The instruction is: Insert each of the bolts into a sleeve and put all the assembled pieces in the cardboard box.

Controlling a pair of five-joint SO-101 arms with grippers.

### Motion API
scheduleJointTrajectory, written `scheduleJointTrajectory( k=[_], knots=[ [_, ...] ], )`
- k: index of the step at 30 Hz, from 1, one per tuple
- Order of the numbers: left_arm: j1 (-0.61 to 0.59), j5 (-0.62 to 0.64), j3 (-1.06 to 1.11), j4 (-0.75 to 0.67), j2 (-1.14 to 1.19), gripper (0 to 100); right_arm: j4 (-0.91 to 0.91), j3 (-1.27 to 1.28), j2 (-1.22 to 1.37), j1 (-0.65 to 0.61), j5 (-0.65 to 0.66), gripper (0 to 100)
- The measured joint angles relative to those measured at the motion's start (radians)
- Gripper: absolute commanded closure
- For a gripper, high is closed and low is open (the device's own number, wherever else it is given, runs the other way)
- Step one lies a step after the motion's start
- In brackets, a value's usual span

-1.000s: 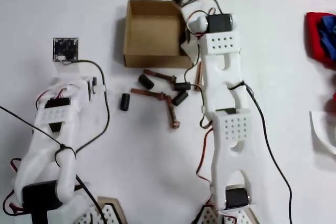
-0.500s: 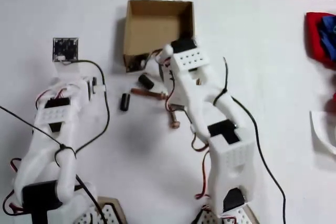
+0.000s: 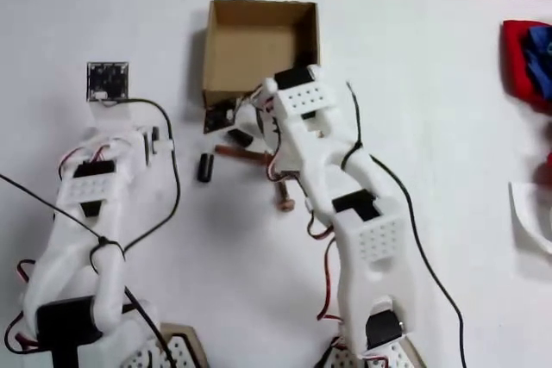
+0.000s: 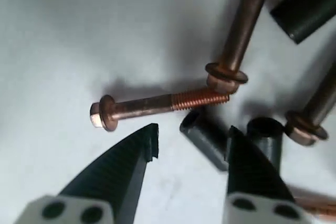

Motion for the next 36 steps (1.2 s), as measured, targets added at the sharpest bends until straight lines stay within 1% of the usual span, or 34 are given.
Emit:
scheduleJointTrajectory(
  k=[7,14,18,21,23,26,30,32,33,34,36],
  knots=[
    [0.000,0.000,0.000,0.000,0.000,79,0.034,-0.083,0.084,0.006,0.000,81.2],
    [0.000,0.000,0.000,0.000,0.000,79,0.137,-0.199,0.114,0.005,0.000,81.1],
    [0.000,0.000,0.000,0.000,0.000,79,0.141,-0.215,0.072,0.009,-0.058,81.1],
    [0.000,0.000,0.000,0.000,0.000,79,0.141,-0.158,-0.031,0.046,-0.109,81.1],
    [0.000,0.000,0.000,0.000,0.000,79,0.141,-0.072,-0.117,0.081,-0.167,81.1],
    [0.000,0.000,0.000,0.000,0.000,79,0.141,0.103,-0.258,0.106,-0.307,81.1],
    [-0.002,0.000,0.000,0.000,0.000,79,0.141,0.330,-0.405,0.104,-0.571,81.1],
    [-0.002,0.000,0.000,0.000,0.000,79,0.141,0.411,-0.425,0.109,-0.704,81.1],
    [0.000,0.000,0.000,0.000,0.000,79,0.141,0.442,-0.425,0.110,-0.747,81.1],
    [0.002,0.000,0.000,0.000,0.000,79,0.141,0.465,-0.425,0.112,-0.761,81.1],
    [0.000,0.000,0.000,0.000,0.000,79,0.141,0.500,-0.427,0.112,-0.726,81.1]
  ],
)
